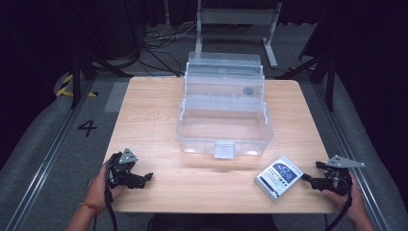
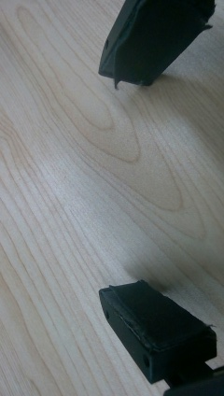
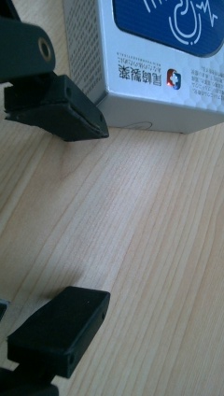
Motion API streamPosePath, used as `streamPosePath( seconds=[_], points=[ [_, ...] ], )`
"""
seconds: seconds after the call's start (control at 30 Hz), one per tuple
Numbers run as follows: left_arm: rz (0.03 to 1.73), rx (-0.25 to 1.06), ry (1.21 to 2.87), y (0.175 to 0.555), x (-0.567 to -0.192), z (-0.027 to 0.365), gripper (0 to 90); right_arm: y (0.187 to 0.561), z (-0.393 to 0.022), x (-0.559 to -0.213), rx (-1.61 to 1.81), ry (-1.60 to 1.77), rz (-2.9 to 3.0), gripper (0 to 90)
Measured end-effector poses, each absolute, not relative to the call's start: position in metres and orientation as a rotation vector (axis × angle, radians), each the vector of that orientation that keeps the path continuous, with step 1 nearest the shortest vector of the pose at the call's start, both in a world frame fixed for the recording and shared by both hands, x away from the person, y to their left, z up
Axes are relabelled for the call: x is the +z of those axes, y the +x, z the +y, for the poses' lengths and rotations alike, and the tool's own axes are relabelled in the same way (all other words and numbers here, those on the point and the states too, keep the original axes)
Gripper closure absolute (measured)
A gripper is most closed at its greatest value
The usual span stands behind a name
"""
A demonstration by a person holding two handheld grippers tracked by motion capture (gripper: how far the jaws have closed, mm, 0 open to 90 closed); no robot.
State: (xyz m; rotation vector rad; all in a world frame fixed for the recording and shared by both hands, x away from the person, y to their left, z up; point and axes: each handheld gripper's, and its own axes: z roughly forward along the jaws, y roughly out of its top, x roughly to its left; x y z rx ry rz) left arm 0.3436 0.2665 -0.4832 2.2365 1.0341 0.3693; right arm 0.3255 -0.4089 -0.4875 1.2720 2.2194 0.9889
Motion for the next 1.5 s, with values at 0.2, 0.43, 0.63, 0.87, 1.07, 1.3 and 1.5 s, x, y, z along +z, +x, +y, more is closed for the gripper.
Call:
streamPosePath(
  seconds=[0.2,0.43,0.63,0.87,1.07,1.3,1.5],
  points=[
    [1.037,0.354,2.269,0.345,-0.481,0.264,0.5,0.326,-0.409,-0.487,0.991,1.269,2.22,18.2],
    [1.004,0.349,2.26,0.338,-0.482,0.259,0.5,0.325,-0.406,-0.485,0.972,1.203,2.257,21.3],
    [0.993,0.358,2.251,0.334,-0.483,0.256,0.4,0.319,-0.395,-0.479,0.953,1.094,2.382,23.2],
    [0.999,0.354,2.25,0.331,-0.483,0.255,0.4,0.309,-0.394,-0.474,0.904,1.026,2.446,25.3],
    [0.977,0.35,2.259,0.33,-0.483,0.253,0.4,0.295,-0.39,-0.468,0.946,0.929,2.519,24.2],
    [0.977,0.348,2.257,0.33,-0.483,0.251,0.0,0.291,-0.369,-0.461,0.91,0.829,2.582,27.3],
    [0.978,0.347,2.256,0.33,-0.483,0.249,0.0,0.292,-0.344,-0.455,0.897,0.809,2.601,35.0]
  ],
)
